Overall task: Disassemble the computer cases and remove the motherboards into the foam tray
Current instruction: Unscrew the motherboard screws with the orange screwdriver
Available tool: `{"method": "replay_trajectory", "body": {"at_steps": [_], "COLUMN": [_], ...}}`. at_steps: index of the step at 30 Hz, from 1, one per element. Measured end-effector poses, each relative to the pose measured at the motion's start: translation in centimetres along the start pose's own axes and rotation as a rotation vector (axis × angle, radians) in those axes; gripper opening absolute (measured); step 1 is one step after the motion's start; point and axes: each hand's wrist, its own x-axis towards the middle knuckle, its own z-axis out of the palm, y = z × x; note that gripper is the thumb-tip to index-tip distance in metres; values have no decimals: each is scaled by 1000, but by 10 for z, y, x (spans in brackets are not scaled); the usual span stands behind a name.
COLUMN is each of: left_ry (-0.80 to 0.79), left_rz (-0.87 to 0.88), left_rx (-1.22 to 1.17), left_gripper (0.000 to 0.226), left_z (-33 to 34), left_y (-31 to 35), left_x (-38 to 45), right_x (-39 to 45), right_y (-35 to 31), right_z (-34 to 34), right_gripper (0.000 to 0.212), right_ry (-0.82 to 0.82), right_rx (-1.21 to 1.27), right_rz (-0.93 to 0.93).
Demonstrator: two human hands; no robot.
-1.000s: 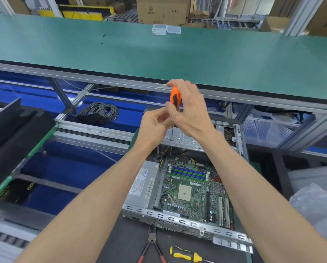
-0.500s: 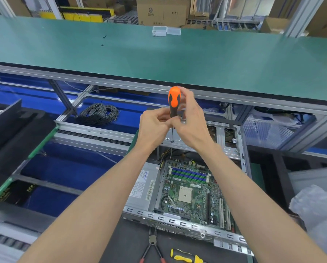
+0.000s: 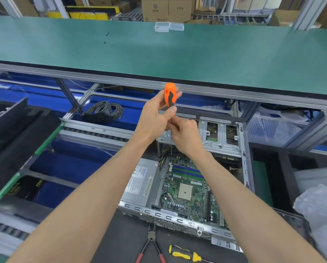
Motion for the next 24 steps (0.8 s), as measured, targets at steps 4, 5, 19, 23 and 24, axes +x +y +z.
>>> {"method": "replay_trajectory", "body": {"at_steps": [4, 5, 19, 23, 24], "left_ry": [54, 99, 91, 50, 50], "left_rz": [-115, -126, -58, -83, -91], "left_rx": [-65, -24, 87, 158, 195], "left_gripper": [23, 22, 24, 18, 22], "left_z": [2, 3, -2, -1, -1], "left_y": [7, 8, 8, 3, 1], "left_x": [4, 4, 7, 12, 14], "right_x": [2, 2, -1, 2, 4], "right_y": [8, 11, 24, 15, 14], "right_z": [-1, -2, 5, 9, 9], "right_gripper": [14, 14, 10, 23, 20], "right_ry": [-86, -97, -161, -64, -49], "right_rx": [2, 13, -22, -46, -44], "right_rz": [30, 41, 38, 61, 68]}}
